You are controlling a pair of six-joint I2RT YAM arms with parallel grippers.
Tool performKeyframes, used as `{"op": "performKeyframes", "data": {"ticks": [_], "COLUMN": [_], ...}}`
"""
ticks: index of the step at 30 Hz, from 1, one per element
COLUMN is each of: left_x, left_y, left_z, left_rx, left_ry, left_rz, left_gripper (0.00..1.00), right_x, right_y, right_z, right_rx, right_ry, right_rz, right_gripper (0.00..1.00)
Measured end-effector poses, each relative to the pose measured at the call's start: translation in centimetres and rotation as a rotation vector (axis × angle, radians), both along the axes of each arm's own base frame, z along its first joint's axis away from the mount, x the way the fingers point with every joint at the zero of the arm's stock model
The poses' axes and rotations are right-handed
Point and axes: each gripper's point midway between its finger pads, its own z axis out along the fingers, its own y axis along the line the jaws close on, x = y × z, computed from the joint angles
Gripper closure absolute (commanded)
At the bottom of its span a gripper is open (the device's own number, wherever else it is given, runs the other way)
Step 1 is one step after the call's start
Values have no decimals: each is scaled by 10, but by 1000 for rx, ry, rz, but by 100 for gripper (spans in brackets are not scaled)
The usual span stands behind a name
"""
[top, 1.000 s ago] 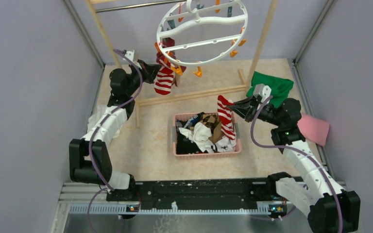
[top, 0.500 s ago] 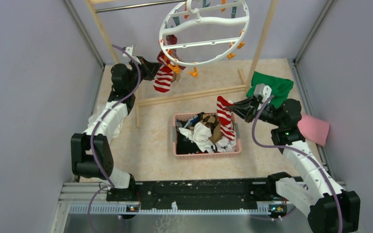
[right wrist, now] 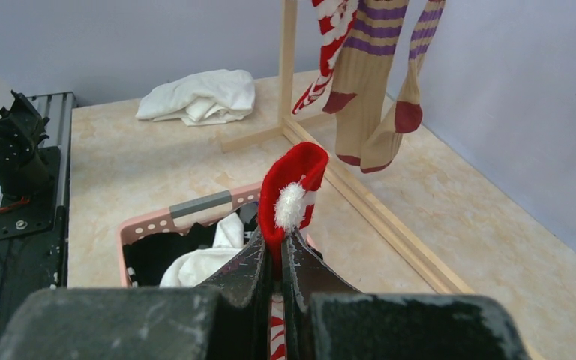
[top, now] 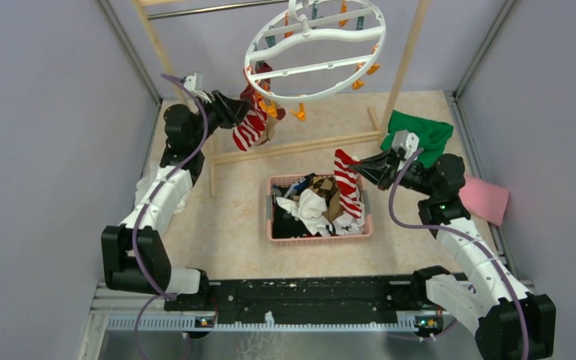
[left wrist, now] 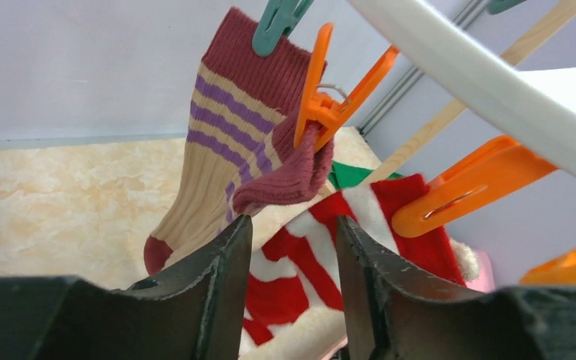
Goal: Clip the socks to the hanger
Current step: Rotate the hanger at the clothesline.
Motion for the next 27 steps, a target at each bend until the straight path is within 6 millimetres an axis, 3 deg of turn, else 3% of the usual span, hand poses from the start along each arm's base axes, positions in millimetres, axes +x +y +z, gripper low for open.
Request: {"op": "performKeyframes", "data": {"ticks": [18, 27], "left_x": [-77, -119], "left_y": [7, -7], "left_z": [53, 58], "left_rx": [-74, -279], "left_ry": [-40, 95], "left_rz": [0, -112], "left_gripper": [32, 32], "right_x": [-1, -1], "right_y": [1, 4], "right_z": [3, 4], "right_rx": [6, 9], "right_ry": [-11, -19], "right_rz": [5, 13], "right_gripper": [100, 100]}}
